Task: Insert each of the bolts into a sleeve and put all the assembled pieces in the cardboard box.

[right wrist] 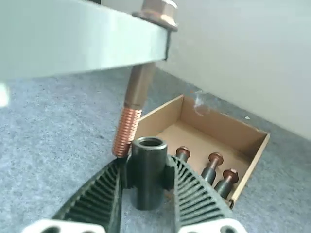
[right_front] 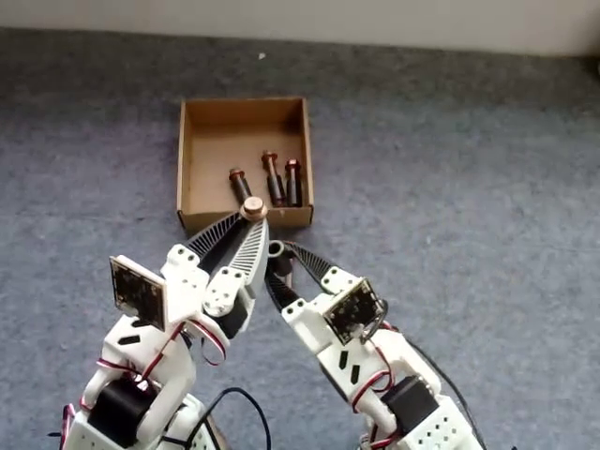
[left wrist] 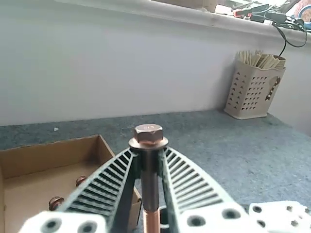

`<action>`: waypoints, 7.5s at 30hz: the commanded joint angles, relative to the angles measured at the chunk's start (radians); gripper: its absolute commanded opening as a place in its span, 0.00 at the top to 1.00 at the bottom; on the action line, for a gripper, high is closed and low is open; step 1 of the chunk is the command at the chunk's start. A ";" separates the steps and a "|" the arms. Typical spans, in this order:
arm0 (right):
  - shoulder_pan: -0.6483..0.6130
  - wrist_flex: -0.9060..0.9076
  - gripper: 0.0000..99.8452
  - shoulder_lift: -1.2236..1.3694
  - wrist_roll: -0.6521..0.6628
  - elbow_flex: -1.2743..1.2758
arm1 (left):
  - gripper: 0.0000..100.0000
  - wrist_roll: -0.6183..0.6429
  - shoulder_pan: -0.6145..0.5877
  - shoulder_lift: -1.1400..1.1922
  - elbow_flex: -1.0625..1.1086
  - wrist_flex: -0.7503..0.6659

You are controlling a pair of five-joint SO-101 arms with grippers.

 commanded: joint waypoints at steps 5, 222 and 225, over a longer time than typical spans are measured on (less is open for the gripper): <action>-0.050 -0.074 0.99 -0.019 0.012 0.099 | 0.99 0.009 0.004 -0.010 0.042 -0.120; 0.160 -0.875 0.86 1.868 0.121 -0.854 | 0.97 -0.295 -0.811 -0.008 0.205 0.358; 0.156 -0.863 0.86 1.759 0.120 -0.831 | 0.97 -0.292 -0.862 -0.010 0.185 0.356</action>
